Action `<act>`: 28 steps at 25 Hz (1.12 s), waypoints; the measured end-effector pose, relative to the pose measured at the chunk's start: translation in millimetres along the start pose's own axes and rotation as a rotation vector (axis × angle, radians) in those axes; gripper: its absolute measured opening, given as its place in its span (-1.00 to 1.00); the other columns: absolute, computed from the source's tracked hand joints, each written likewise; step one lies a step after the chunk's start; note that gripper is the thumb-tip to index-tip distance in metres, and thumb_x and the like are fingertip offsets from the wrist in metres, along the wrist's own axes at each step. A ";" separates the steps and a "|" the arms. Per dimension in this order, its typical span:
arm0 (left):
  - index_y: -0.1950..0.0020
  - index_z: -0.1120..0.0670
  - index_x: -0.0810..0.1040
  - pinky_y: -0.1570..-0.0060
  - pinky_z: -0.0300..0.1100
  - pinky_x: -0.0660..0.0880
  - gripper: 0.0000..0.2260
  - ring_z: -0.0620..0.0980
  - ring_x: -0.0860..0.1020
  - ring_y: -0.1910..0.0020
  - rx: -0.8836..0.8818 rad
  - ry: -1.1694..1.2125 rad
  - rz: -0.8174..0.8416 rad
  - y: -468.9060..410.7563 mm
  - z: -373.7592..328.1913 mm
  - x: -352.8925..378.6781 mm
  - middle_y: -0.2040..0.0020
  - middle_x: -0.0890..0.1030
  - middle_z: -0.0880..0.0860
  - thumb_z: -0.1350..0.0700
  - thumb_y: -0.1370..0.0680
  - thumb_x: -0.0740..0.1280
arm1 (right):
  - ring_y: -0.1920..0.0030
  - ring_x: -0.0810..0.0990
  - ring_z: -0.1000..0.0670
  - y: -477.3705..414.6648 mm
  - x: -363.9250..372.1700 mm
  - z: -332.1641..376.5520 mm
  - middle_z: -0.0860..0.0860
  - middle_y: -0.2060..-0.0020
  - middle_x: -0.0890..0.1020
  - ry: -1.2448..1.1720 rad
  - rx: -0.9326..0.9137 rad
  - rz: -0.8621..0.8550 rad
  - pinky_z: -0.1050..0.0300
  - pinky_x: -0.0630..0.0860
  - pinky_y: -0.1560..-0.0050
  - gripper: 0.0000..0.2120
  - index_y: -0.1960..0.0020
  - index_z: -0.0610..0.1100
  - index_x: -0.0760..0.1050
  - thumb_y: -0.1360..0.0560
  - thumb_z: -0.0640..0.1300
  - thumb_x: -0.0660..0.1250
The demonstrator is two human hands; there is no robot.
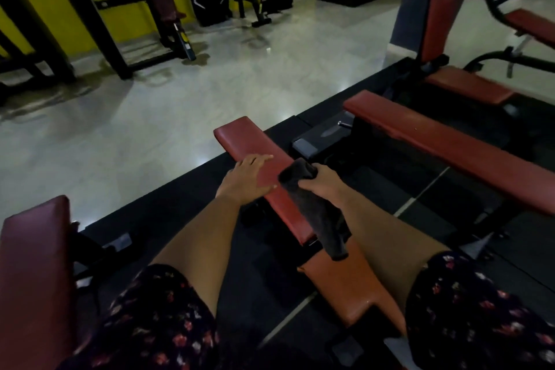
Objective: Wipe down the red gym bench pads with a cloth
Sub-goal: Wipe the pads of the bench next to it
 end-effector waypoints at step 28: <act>-0.49 -0.12 0.28 -0.22 0.09 0.46 -0.38 0.07 0.40 -0.34 0.876 -0.234 0.670 -239.7 -66.3 103.8 -0.41 0.34 0.01 -0.10 -0.48 0.43 | -0.08 0.55 -0.23 -22.9 -9.7 -94.5 -0.19 -0.15 0.54 0.153 0.813 -0.365 -0.12 0.54 -0.04 -0.53 -0.26 -0.11 0.24 -0.45 -0.07 0.37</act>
Point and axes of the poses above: each hand's wrist, its own y-axis away from the middle knuckle, its own x-axis out of the palm, z = x × y, the point moved 2 cm from there along -y, towards the middle knuckle
